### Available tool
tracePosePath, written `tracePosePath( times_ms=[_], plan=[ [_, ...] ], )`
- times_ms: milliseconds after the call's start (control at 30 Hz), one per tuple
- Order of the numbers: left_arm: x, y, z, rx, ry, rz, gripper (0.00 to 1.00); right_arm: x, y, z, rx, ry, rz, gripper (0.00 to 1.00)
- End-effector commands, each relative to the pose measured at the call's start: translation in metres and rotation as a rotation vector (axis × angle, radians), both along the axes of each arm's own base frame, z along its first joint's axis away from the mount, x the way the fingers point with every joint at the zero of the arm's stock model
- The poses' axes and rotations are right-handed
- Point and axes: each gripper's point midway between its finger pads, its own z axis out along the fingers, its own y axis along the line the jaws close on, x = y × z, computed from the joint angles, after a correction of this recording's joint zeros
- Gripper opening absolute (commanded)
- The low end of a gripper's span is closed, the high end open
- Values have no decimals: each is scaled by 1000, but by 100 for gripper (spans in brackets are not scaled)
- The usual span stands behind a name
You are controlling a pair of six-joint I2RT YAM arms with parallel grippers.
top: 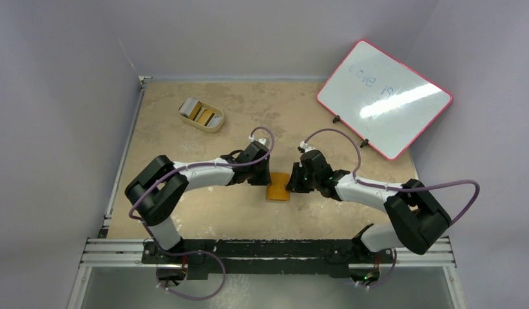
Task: Put the credit cards into the card holder
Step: Close the card holder at the center of the board.
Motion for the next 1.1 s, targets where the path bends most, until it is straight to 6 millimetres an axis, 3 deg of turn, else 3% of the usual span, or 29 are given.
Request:
tracePosePath(
  times_ms=[0, 400, 700, 1067],
  plan=[
    [-9, -13, -9, -36, 25, -25, 14, 16, 21, 25, 81, -79, 25, 20],
    [-7, -11, -10, -23, 22, -20, 14, 19, 12, 44, 63, -103, -23, 21],
    [-7, -10, -10, -17, 23, -16, 13, 19, 9, 27, 28, -69, -36, 24],
    [-6, -10, -8, -18, 19, -14, 13, 14, -1, 34, 13, -75, -60, 24]
  ],
)
